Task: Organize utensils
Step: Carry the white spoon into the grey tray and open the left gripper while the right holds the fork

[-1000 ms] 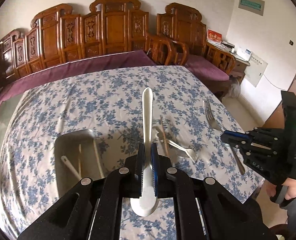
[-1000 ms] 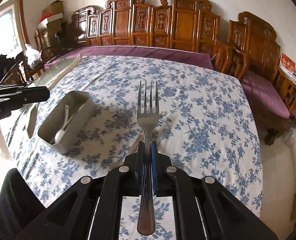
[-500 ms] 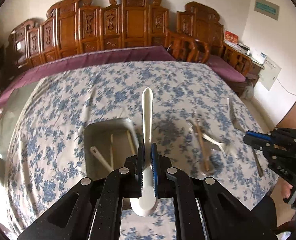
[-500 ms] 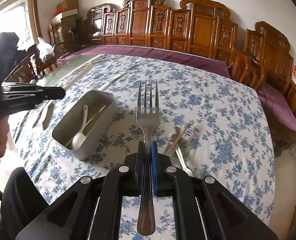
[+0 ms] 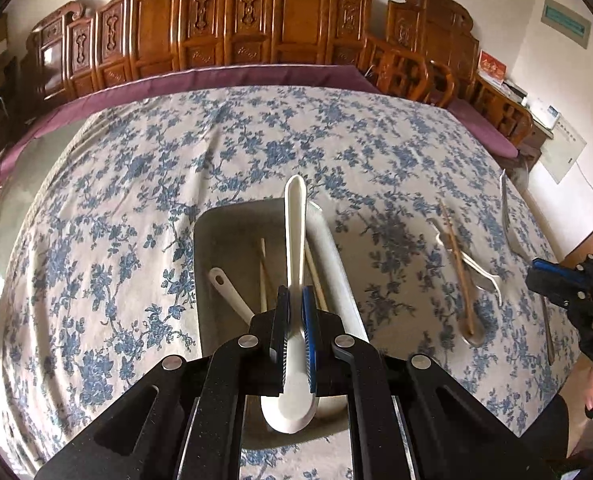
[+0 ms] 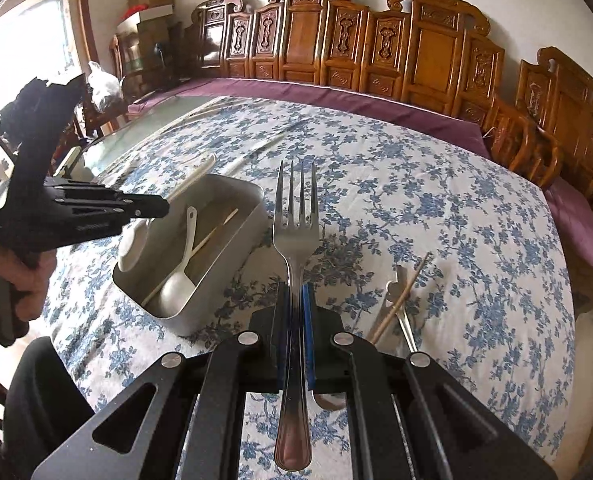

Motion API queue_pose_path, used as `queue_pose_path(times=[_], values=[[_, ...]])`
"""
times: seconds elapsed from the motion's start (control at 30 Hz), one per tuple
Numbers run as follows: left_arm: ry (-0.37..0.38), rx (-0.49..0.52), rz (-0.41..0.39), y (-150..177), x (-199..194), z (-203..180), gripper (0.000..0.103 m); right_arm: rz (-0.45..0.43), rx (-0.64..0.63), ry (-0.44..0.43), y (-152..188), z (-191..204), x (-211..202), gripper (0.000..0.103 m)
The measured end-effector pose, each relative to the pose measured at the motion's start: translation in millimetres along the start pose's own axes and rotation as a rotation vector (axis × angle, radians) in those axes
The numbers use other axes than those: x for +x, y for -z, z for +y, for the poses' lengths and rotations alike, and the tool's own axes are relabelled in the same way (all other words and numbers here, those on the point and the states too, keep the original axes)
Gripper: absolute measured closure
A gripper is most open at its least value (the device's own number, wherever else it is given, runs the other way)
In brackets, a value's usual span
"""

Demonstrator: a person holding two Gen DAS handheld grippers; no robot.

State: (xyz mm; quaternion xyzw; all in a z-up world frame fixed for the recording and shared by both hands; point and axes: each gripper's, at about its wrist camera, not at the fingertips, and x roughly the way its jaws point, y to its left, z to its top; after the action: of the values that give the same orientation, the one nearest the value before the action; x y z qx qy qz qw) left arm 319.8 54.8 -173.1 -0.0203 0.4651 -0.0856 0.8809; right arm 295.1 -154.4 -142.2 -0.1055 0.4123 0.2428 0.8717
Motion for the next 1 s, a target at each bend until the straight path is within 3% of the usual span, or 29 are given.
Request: queue_pose_path(times=[0.53, 0.73, 0.87, 1.0], values=[[-0.007, -0.019, 0.078, 14.5, 41.9, 14.7, 0.096, 0.013, -0.008, -0.047, -12.3, 24.0, 24.2, 0.095], [-0.013, -0.014, 0.061, 16.7, 24.9, 22.0, 0.095, 0.010, -0.016, -0.065, -18.9, 37.9, 29.3, 0.095], [-0.038, 0.016, 0.027, 20.4, 5.6, 25.7, 0.082, 0.011, -0.022, -0.076, -23.4, 49.3, 35.8, 0.095], [-0.055, 0.032, 0.002, 25.4, -10.7, 31.0, 0.081, 0.015, -0.031, -0.085, -27.2, 61.3, 42.2, 0.095]])
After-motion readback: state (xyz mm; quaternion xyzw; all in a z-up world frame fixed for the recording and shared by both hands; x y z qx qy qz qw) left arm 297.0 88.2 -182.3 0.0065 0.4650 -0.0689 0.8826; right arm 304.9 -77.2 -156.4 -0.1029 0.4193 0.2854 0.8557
